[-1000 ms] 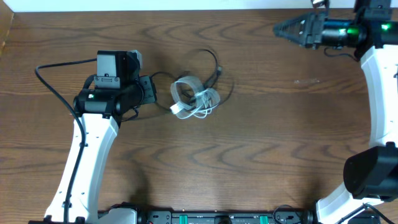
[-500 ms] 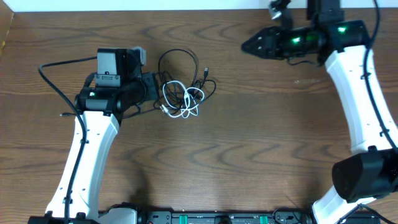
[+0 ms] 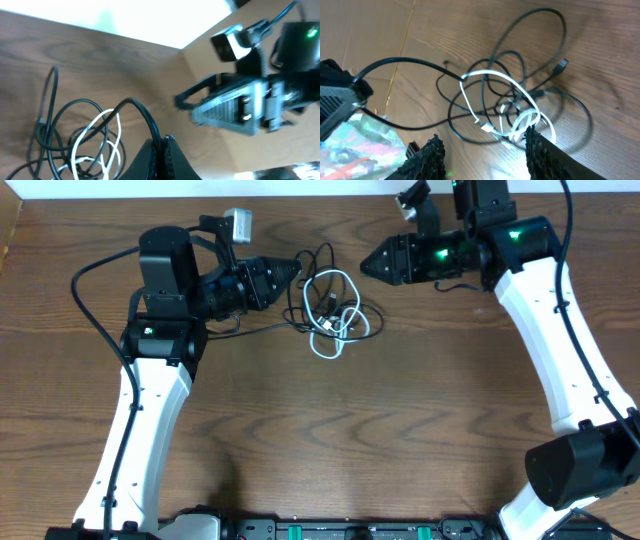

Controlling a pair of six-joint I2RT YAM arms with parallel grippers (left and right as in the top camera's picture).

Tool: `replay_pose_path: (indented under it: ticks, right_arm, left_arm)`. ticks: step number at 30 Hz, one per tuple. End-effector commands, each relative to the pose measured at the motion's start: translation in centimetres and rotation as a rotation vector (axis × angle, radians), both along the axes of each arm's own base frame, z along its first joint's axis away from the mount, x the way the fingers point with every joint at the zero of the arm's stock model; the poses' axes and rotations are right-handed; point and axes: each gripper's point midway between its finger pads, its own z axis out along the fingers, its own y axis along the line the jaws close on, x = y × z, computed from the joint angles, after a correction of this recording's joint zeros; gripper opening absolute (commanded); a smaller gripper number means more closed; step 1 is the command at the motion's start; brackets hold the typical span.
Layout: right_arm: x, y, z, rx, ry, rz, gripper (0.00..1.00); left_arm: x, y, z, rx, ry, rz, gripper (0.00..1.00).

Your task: Untangle cables

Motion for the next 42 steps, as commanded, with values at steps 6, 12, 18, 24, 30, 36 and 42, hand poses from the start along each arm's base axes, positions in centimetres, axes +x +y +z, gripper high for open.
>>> replay_pose_path:
  ticks: [6,12,18,24,30,36,42]
  right_arm:
    - [-1.7,2.9,0.5,-0.06,-0.076,0.066,0.51]
    - [-2.8,5.2,0.5,-0.07,-0.112,0.127,0.46]
    - [-2.8,7.8,-0.2,-0.098,-0.168,0.153,0.45]
    - [-1.8,9.2,-0.6,-0.115,-0.223,0.143,0.42]
    - [-1.4,9.9,-1.9,-0.119,-0.203,0.147,0.38]
    - [-1.5,11.2,-3.4,-0.114,-0.169,0.157,0.33]
    - [-1.4,12.2,-2.9,-0.105,-0.203,0.153,0.28]
  left_arm:
    - [0.3,-0.6,4.7,-0.282,0.17,0.032,0.08]
    - [0.6,-0.6,6.0,-0.345,0.186,0.04,0.08]
    - [0.6,-0.6,6.0,-0.394,0.267,0.057,0.07]
    - [0.3,-0.7,6.1,-0.436,0.338,0.055,0.08]
    - [-0.1,-1.0,7.3,-0.475,0.343,0.016,0.08]
    - [0.0,-1.0,8.3,-0.498,0.315,0.007,0.08]
    - [0.0,-1.0,8.3,-0.51,0.333,0.015,0.08]
